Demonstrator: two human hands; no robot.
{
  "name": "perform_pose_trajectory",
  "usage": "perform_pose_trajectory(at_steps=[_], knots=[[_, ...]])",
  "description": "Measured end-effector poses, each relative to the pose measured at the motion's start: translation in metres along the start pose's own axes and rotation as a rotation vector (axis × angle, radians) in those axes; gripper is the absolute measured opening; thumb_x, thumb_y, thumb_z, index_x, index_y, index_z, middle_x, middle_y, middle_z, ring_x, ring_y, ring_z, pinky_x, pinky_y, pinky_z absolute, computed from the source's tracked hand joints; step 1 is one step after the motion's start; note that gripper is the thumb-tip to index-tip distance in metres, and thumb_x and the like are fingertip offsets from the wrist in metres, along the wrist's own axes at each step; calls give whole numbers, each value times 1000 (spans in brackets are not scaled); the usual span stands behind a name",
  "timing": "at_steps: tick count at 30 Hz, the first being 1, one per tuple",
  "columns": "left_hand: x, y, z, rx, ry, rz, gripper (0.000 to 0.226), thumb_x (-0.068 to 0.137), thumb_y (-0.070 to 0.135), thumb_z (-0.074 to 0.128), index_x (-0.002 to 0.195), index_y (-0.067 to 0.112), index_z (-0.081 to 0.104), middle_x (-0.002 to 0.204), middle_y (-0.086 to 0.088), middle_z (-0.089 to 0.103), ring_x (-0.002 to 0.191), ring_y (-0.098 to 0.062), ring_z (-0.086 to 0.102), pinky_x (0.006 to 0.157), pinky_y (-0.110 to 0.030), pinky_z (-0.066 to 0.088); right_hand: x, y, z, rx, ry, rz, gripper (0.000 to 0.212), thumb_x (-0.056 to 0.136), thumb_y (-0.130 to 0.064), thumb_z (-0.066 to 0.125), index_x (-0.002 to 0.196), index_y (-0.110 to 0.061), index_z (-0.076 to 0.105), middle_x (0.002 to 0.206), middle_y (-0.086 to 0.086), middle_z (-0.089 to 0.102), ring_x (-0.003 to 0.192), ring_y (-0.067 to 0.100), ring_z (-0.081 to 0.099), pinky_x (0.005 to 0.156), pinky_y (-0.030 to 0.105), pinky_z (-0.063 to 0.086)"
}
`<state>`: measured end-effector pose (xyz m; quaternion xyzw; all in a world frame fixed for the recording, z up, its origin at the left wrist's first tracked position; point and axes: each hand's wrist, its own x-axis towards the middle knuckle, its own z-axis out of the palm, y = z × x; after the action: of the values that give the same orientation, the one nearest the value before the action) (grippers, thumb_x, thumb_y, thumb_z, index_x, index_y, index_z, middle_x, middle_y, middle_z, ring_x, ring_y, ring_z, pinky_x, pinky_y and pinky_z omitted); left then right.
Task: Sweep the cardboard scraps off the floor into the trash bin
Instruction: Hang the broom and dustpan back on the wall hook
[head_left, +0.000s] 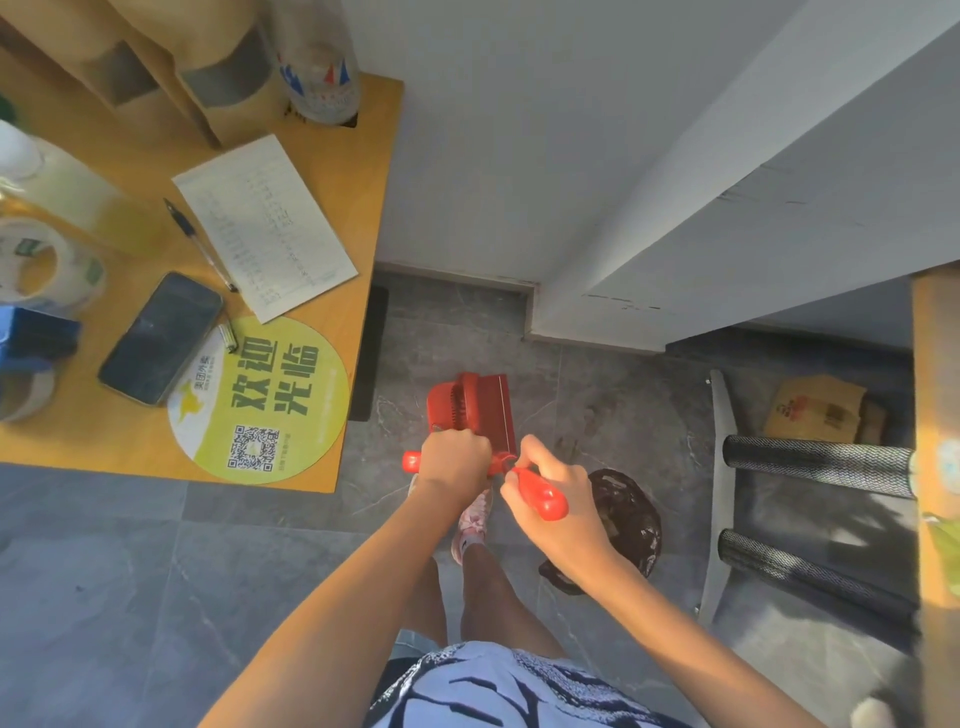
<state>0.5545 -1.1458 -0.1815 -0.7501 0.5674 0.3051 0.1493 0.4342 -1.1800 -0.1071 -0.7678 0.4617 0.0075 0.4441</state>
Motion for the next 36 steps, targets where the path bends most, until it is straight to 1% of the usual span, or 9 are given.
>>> perform_pose_trajectory(at_steps=[5, 8, 11, 14, 18, 21, 23, 27, 36], knots=[[0, 0, -2, -14, 11, -3, 15, 85, 15, 53, 88, 15, 67, 94, -5, 71, 88, -26, 68, 70, -30, 47, 1, 0, -4, 31, -35, 60, 16, 84, -19, 55, 74, -15, 43, 56, 7, 53, 54, 20, 52, 55, 27, 39], [0, -2, -4, -23, 31, 19, 16, 84, 24, 55, 90, 14, 66, 94, -6, 70, 89, -29, 67, 70, -31, 48, 2, -3, -10, 72, -59, 99, 17, 85, -20, 57, 75, -15, 43, 54, 4, 50, 51, 11, 45, 53, 21, 36], [-5, -7, -7, -38, 62, 23, 20, 83, 29, 55, 90, 14, 65, 95, -7, 70, 88, -30, 67, 70, -32, 47, 4, -12, -15, 33, -85, 93, 19, 85, -27, 57, 77, -16, 43, 59, 11, 57, 54, 15, 50, 56, 27, 40], [-8, -10, -25, -26, 125, 30, 24, 83, 34, 55, 91, 14, 66, 95, -7, 69, 89, -29, 66, 70, -31, 46, 5, -23, -32, -8, -65, 45, 22, 85, -33, 59, 77, -20, 43, 61, 5, 61, 55, 10, 54, 55, 18, 40], [-10, -10, -76, -5, 256, 80, 38, 81, 51, 53, 88, 16, 66, 91, -7, 69, 87, -31, 66, 66, -29, 42, 8, -40, -66, 53, 100, -29, 21, 83, -29, 66, 93, -14, 55, 67, 5, 67, 59, 13, 59, 61, 24, 48], [-17, -10, -129, 4, 327, 119, 47, 76, 59, 49, 75, 15, 64, 79, -6, 68, 76, -30, 65, 60, -29, 43, 9, -65, -98, 198, 169, -47, 23, 84, -22, 68, 103, -13, 59, 66, 16, 65, 46, 10, 49, 46, 20, 42], [-20, -12, -163, 7, 354, 114, 53, 73, 65, 48, 70, 14, 63, 74, -5, 67, 72, -29, 65, 56, -27, 38, 16, -81, -117, 294, 157, -82, 22, 86, -17, 66, 105, -12, 57, 59, 13, 58, 41, 9, 45, 39, 19, 36], [-34, -11, -241, -9, 403, 106, 52, 67, 68, 58, 67, 16, 63, 73, -3, 68, 72, -27, 67, 56, -25, 41, 29, -122, -169, 399, 226, -180, 14, 88, -18, 64, 101, -15, 59, 51, -2, 55, 37, 12, 42, 36, 20, 33], [-62, -13, -346, 42, 480, 105, 47, 61, 65, 66, 71, 20, 67, 65, 2, 60, 69, -23, 63, 58, -25, 42, 34, -192, -229, 597, 319, -370, 16, 92, -33, 60, 95, -17, 61, 45, -4, 51, 36, 15, 40, 34, 19, 32]])
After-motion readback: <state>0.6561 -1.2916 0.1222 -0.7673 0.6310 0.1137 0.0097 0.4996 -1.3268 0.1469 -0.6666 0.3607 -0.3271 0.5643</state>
